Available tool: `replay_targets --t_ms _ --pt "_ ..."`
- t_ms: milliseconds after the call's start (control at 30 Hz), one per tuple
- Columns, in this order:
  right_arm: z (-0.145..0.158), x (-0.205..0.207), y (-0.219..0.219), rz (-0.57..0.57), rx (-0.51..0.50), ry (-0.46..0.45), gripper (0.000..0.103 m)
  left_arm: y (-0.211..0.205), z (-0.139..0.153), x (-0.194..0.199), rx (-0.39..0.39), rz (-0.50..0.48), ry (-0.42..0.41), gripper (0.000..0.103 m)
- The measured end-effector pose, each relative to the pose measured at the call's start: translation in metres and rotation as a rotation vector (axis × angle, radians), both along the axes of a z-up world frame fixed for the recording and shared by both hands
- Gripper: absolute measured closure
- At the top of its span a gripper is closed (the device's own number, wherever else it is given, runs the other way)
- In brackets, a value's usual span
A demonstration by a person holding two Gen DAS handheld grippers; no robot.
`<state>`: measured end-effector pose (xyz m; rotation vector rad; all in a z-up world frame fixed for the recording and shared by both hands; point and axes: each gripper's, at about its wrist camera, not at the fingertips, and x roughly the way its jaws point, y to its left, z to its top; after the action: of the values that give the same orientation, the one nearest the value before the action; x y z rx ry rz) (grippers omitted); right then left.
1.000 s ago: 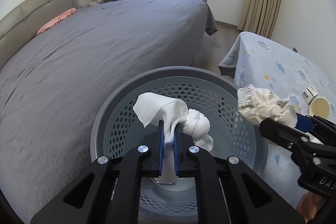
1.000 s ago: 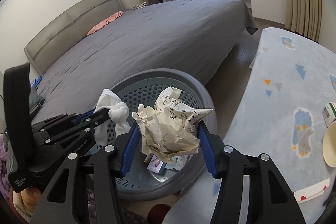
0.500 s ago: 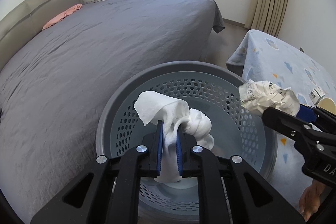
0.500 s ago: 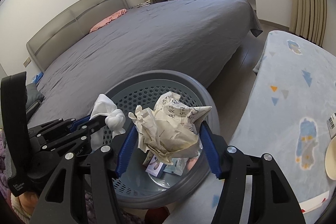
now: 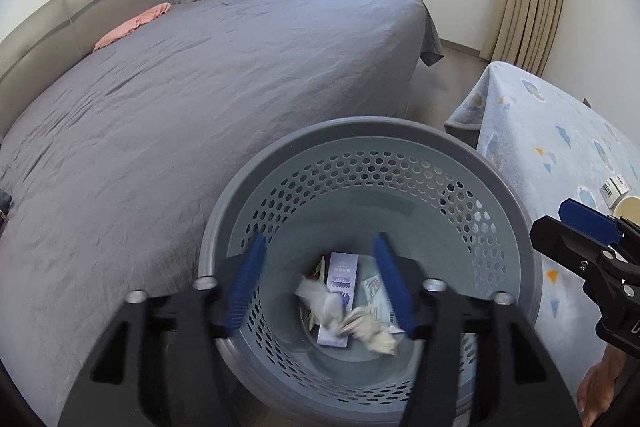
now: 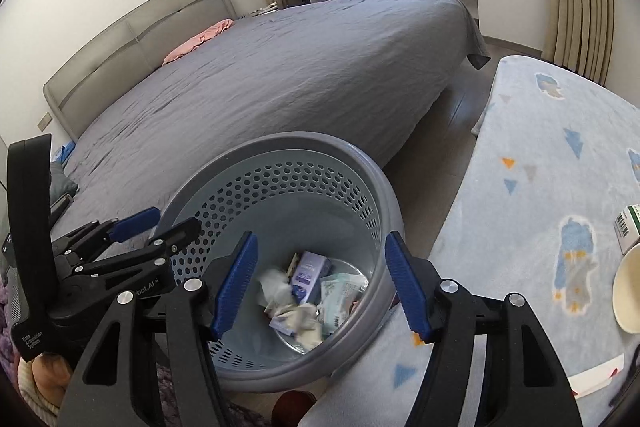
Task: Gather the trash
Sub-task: 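Carry tissue and paper over the grey basket and open both tools, then move both open tools back over the bed toward the card and hair tie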
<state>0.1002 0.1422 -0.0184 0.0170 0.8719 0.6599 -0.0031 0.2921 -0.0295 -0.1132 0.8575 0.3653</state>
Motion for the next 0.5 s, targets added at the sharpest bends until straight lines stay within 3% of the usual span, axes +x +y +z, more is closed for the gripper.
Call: replay_targets --t_ms 333,500 --pt "0.0 -0.003 -0.007 -0.02 0.001 0.006 0.04 -0.003 -0.001 0.0 0.007 0.002 0.003 0.041" --pt "0.0 -0.007 -0.014 -0.036 0.002 0.008 0.04 -0.009 0.0 0.0 0.016 -0.008 -0.006 0.031"
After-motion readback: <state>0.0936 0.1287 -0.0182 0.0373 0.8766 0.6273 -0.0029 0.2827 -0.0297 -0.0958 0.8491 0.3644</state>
